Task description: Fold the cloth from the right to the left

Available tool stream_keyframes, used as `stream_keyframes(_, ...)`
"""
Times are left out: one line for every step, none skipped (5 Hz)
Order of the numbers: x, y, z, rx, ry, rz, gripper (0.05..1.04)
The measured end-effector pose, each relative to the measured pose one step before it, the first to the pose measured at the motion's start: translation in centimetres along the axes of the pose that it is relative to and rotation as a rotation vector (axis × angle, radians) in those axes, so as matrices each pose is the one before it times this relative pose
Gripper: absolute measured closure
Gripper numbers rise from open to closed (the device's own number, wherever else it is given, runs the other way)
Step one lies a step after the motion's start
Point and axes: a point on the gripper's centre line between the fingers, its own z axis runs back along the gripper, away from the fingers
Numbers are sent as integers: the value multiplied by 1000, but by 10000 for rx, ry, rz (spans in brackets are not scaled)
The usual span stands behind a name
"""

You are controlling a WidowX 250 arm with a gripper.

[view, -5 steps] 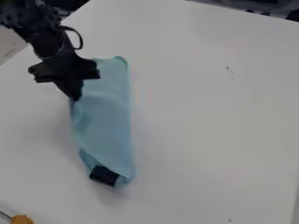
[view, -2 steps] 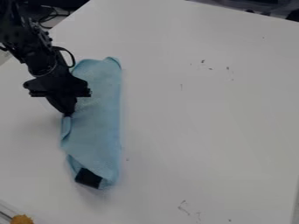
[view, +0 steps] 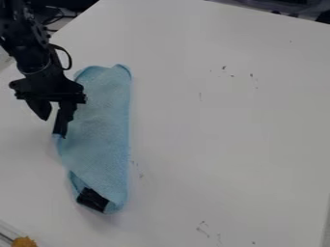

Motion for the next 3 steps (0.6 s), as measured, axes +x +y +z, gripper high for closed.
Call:
stream_keyframes(215,1820,557,286,205,-194,84)
stream_keyframes(1380,1109,1129,189,-65,-596,79)
stream_keyframes(344,31,34,144,-148,-481,83)
